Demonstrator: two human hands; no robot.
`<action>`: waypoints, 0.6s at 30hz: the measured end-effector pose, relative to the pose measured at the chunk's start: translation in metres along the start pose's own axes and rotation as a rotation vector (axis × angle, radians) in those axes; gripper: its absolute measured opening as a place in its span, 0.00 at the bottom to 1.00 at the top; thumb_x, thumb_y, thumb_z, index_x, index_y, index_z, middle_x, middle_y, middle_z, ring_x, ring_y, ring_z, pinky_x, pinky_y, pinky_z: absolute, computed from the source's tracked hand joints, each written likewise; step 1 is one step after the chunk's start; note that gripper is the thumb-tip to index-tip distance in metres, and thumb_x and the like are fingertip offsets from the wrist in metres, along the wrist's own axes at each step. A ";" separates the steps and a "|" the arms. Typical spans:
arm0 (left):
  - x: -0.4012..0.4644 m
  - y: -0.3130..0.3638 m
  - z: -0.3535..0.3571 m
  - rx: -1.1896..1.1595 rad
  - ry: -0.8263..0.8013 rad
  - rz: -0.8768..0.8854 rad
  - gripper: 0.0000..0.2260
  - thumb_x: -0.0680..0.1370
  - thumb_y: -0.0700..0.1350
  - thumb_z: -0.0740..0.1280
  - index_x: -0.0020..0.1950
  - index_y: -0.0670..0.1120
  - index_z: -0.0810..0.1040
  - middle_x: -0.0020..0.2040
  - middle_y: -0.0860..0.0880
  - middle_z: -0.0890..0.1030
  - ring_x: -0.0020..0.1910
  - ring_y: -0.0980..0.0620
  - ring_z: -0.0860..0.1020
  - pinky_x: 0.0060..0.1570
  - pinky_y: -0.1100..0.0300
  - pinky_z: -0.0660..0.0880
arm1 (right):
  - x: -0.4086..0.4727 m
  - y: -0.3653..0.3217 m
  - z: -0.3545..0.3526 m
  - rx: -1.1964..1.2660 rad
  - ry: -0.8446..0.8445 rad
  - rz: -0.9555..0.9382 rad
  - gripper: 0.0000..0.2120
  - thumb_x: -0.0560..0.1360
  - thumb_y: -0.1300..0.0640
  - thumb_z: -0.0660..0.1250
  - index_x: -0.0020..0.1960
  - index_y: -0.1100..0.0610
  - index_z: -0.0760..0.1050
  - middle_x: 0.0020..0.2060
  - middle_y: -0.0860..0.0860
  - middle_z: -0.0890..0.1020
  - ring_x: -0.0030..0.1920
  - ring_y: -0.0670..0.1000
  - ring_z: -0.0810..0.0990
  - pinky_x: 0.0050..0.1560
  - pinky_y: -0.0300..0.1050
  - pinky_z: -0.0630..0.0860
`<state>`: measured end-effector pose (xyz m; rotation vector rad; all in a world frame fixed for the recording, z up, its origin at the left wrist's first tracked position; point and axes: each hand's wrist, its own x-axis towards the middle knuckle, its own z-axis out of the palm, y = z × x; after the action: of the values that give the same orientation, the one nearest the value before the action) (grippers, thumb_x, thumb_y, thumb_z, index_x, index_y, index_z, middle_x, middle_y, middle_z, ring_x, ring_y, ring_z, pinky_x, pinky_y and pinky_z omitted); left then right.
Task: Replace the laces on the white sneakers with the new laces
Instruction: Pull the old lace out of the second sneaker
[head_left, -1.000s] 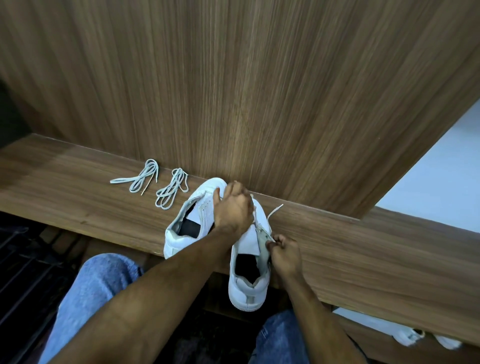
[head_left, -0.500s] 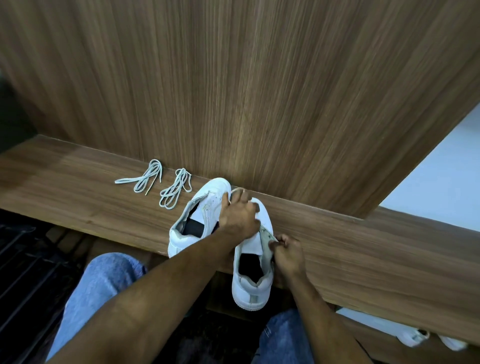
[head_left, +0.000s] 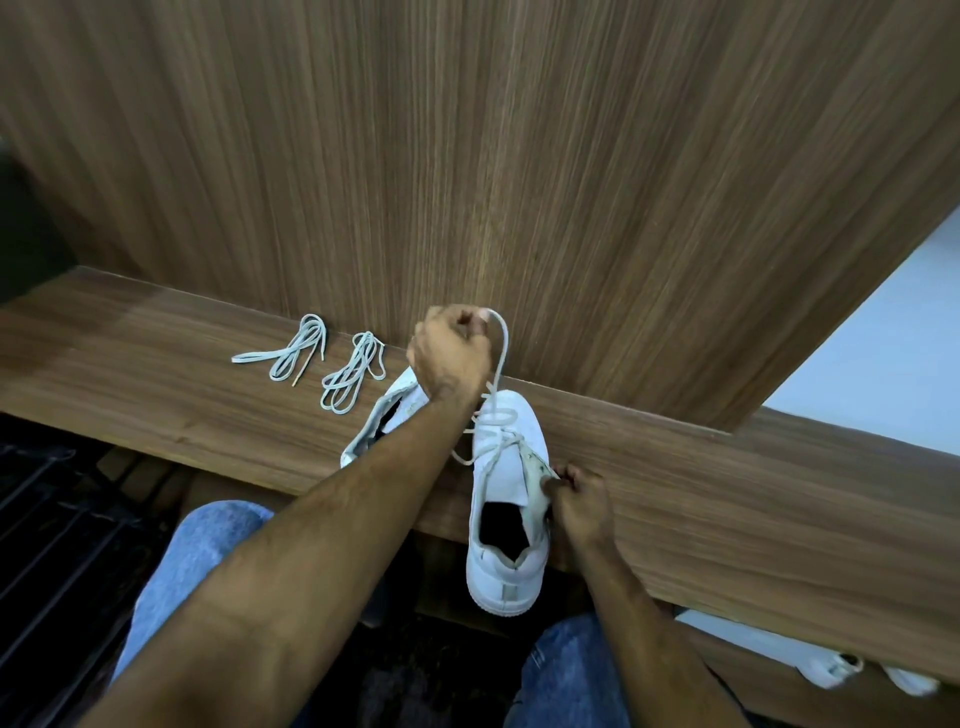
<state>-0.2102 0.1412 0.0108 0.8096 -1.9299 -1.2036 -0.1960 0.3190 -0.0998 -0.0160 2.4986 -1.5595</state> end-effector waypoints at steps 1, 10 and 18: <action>0.004 0.002 -0.001 -0.032 0.013 -0.012 0.04 0.76 0.50 0.69 0.45 0.52 0.82 0.50 0.53 0.80 0.51 0.49 0.78 0.58 0.45 0.72 | 0.000 0.000 0.000 0.000 0.001 0.000 0.11 0.69 0.60 0.65 0.32 0.46 0.78 0.25 0.46 0.78 0.30 0.49 0.76 0.39 0.52 0.75; -0.049 -0.045 0.000 0.405 -0.541 0.070 0.14 0.71 0.52 0.71 0.55 0.51 0.76 0.56 0.49 0.77 0.57 0.46 0.77 0.55 0.51 0.74 | 0.000 0.002 0.000 -0.040 0.000 -0.024 0.06 0.70 0.59 0.65 0.36 0.50 0.77 0.29 0.49 0.80 0.33 0.50 0.76 0.42 0.55 0.77; -0.071 -0.069 -0.013 0.483 -0.565 -0.148 0.09 0.74 0.49 0.67 0.53 0.51 0.81 0.57 0.44 0.80 0.58 0.40 0.77 0.56 0.52 0.74 | 0.001 0.010 -0.003 -0.081 -0.013 -0.012 0.05 0.71 0.59 0.67 0.39 0.52 0.80 0.33 0.47 0.84 0.38 0.52 0.82 0.46 0.54 0.79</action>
<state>-0.1512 0.1663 -0.0654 0.9335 -2.7338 -1.1461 -0.1963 0.3261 -0.1070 -0.0532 2.5545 -1.4566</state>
